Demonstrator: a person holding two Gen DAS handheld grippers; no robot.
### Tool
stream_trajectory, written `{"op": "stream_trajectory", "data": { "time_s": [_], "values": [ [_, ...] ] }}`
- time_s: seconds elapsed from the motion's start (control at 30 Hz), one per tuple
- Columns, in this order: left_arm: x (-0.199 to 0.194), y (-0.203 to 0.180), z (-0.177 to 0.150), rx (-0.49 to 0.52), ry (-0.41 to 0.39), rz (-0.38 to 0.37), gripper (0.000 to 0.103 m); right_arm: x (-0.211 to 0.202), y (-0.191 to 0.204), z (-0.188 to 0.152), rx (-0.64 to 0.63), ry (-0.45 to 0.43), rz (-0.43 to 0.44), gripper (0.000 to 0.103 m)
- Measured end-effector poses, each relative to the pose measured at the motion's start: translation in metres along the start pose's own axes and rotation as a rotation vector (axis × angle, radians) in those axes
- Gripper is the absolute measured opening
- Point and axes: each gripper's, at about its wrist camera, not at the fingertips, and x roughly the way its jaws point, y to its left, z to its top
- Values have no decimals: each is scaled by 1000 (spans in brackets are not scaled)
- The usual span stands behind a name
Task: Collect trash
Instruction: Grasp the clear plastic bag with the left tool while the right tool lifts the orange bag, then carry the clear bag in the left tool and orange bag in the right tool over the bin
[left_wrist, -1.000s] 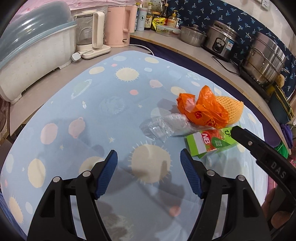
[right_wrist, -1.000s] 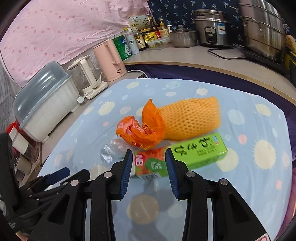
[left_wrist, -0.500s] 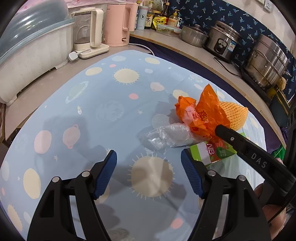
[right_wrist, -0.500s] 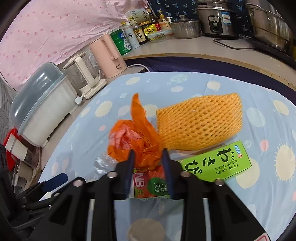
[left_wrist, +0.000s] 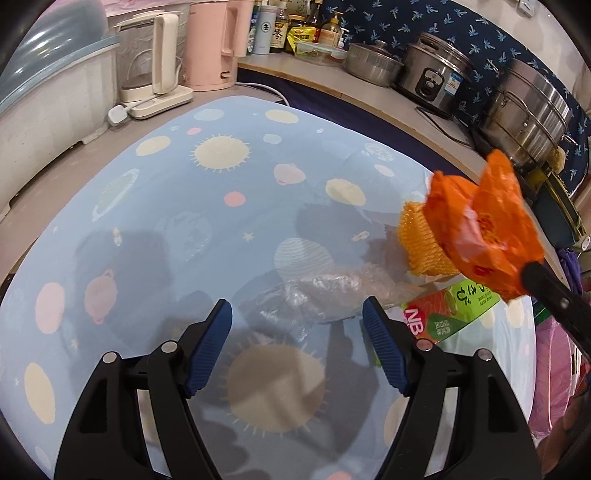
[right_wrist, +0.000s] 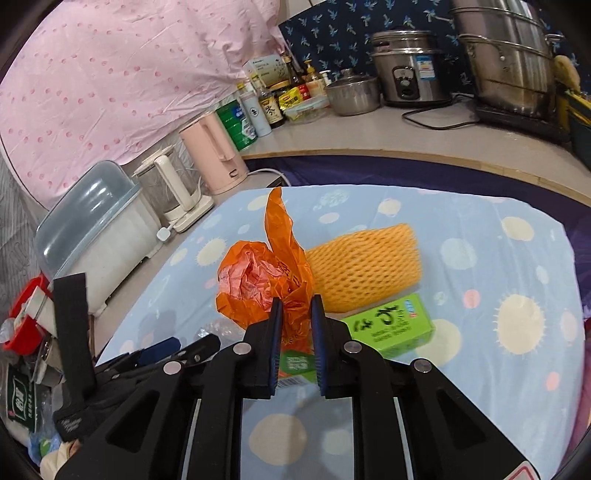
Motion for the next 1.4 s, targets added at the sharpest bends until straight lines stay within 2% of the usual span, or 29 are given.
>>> {"op": "stream_trajectory", "data": {
  "time_s": [0.17, 0.23, 0.3, 0.33, 0.4, 0.5, 0.67, 1.03, 1.17, 1.4],
  "values": [
    [16, -4, 6, -6, 6, -26, 69, -14, -19, -3, 31, -8, -30, 15],
    [21, -6, 7, -8, 15, -37, 65, -17, -25, -5, 39, -8, -42, 15],
    [25, -10, 6, 4, 27, -53, 48, -19, -30, -6, 47, -8, -50, 15],
    [26, -13, 5, 14, 34, -56, 43, -21, -33, -7, 52, -9, -56, 15],
    [29, -16, 4, 32, 51, -55, 20, -24, -38, -9, 60, -8, -59, 15],
    [29, -18, 0, 38, 52, -48, 15, -28, -43, -13, 70, -8, -65, 15],
    [14, -18, -3, 31, 25, -41, 12, -40, -49, -20, 83, -11, -74, 15],
    [-56, -34, -5, 49, -61, -68, 12, -102, -67, -37, 111, -69, -105, 15],
    [-85, -55, -10, 66, -90, -118, 12, -132, -81, -43, 129, -103, -124, 15],
    [-123, -125, -30, 163, -100, -250, 12, -181, -110, -54, 175, -161, -162, 15]
  ]
}}
